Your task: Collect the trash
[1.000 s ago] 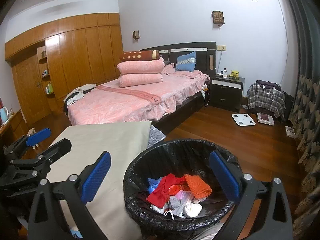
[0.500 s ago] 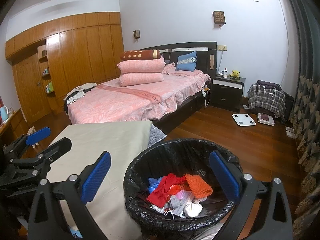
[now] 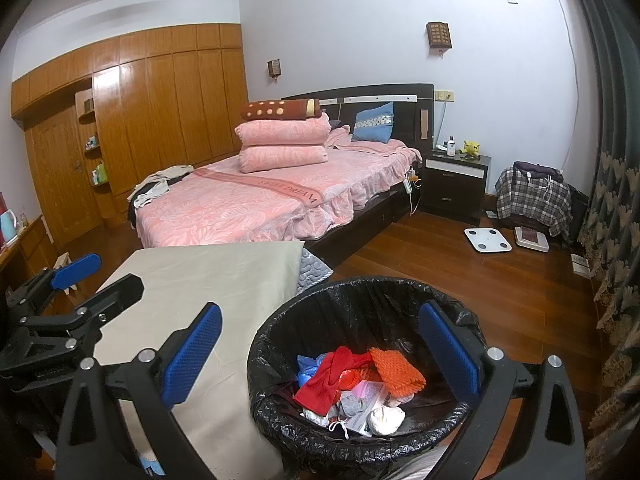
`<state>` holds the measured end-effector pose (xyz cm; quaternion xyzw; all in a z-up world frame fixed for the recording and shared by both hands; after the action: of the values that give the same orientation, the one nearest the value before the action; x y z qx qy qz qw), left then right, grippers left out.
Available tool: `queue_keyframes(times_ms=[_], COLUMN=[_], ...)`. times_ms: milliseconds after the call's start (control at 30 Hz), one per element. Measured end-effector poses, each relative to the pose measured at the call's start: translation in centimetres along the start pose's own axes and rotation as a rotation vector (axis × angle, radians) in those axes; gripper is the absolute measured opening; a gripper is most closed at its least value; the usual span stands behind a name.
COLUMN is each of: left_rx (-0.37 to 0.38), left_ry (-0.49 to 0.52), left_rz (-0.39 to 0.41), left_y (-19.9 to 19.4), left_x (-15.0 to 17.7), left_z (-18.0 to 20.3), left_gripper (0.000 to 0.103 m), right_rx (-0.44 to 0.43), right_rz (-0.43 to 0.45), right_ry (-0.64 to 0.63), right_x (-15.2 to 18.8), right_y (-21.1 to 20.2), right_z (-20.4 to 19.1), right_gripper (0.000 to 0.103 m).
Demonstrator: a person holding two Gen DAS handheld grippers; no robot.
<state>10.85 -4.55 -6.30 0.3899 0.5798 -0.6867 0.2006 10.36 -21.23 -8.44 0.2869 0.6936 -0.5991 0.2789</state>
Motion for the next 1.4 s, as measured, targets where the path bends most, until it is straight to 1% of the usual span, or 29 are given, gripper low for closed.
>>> queue_keyframes(times_ms=[1400], left_rx=[-0.002], left_ry=[0.002], left_rz=[-0.001], left_y=[-0.11], left_x=[-0.02], left_z=[0.1], left_gripper=[0.095], right_rx=[0.0], right_rz=[-0.001], right_ry=[-0.001], right_x=[0.13], right_y=[-0.05], right_z=[-0.22], right_gripper=[0.097])
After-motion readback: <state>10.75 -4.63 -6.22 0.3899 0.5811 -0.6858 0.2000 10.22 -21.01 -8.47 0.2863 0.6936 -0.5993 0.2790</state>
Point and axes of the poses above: each gripper's, at about its wrist camera, not at the fingertips, and y roughly the way its jaws point, z to its right, x to its underside, the point moved 7 cm from there along y, roughly the way its jaws point, and after that the axes turned 15 degrees about -z, right-handed, at the moved point
